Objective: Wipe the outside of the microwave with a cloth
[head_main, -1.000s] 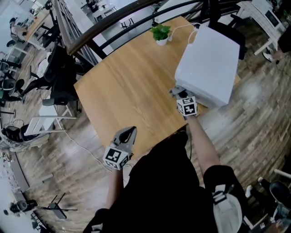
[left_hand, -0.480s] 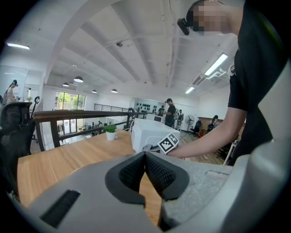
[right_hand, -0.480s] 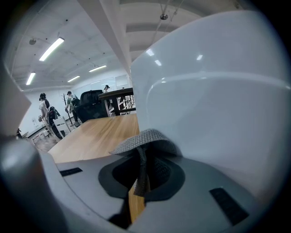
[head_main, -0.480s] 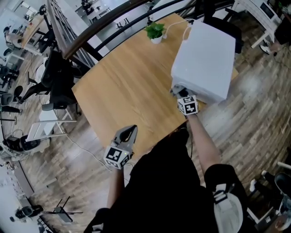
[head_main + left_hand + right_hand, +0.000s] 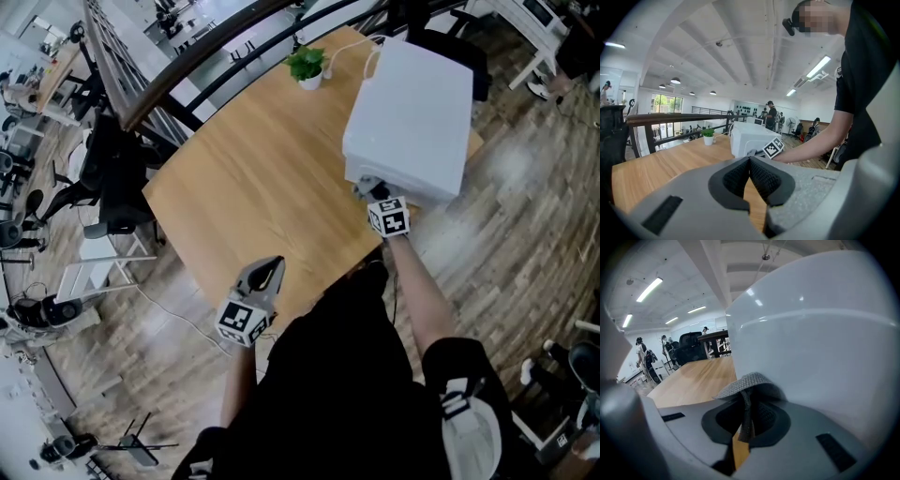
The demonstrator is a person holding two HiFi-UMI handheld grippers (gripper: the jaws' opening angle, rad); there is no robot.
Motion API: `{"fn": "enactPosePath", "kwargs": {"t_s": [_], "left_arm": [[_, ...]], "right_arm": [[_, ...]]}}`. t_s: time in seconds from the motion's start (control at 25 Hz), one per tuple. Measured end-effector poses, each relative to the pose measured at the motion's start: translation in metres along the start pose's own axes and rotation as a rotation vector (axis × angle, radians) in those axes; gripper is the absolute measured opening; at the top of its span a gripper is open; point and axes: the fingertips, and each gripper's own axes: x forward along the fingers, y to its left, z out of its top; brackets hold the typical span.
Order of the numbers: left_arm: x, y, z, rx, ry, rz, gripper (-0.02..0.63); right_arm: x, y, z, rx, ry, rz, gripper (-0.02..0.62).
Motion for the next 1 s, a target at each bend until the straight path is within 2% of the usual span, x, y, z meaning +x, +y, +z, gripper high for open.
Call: {"fn": "enactPosePath", "kwargs": {"t_s": [1.0], "left_arm": [[0.044, -0.048, 0.010, 0.046, 0.010, -0.145, 0.002]], "right_arm": [[-0.072, -0.071, -0.048, 0.066, 0.045, -0.123, 0.018]]}}
